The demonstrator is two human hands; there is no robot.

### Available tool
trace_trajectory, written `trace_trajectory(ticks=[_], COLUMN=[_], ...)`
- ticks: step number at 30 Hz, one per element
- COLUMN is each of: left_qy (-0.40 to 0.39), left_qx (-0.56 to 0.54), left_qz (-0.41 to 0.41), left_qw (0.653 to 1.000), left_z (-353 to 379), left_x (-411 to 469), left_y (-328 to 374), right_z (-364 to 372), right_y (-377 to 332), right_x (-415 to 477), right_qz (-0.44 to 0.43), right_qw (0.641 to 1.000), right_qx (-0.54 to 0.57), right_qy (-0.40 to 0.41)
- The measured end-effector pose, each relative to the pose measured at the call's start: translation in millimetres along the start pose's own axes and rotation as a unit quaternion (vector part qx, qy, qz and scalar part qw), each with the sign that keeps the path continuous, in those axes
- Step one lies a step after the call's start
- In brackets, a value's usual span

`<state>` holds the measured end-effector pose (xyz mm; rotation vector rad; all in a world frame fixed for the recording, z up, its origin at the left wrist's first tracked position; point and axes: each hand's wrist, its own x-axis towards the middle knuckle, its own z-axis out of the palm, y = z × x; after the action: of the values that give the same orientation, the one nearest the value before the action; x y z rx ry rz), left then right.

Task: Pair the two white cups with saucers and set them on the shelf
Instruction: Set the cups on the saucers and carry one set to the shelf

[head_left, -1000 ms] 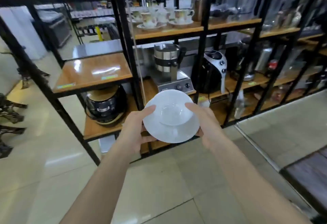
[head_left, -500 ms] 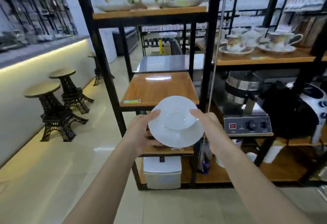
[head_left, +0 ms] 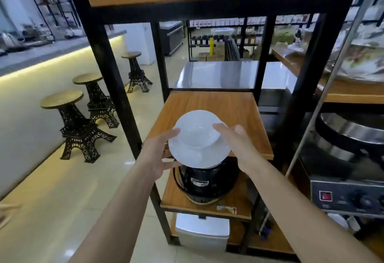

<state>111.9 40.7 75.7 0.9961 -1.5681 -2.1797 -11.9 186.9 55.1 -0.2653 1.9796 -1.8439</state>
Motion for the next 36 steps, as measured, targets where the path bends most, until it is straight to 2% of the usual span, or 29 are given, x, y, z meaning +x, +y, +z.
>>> trace_trajectory(ticks=[9,15,18,29,36], left_qy=[0.061,0.103,0.109,0.140,0.145], left_qx=[0.000,0.039,0.046,0.061,0.078], left_qz=[-0.019,0.042,0.047,0.062,0.033], left_qw=[0.998,0.993,0.992,0.986,0.986], left_z=[-4,-5,-9,-18,-23], left_x=[118,180,203,245,252], left_y=[29,46,48,43,33], right_z=[53,78,87,107,107], right_y=[-8,-6,-4,0,9], right_x=[110,158,176,211,218], right_qz=[0.032,0.064,0.065,0.044,0.065], right_qw=[0.999,0.997,0.996,0.993,0.987], right_qx=[-0.026,-0.040,-0.056,-0.105,-0.142], right_qy=[-0.001,0.032,0.037,0.033,0.027])
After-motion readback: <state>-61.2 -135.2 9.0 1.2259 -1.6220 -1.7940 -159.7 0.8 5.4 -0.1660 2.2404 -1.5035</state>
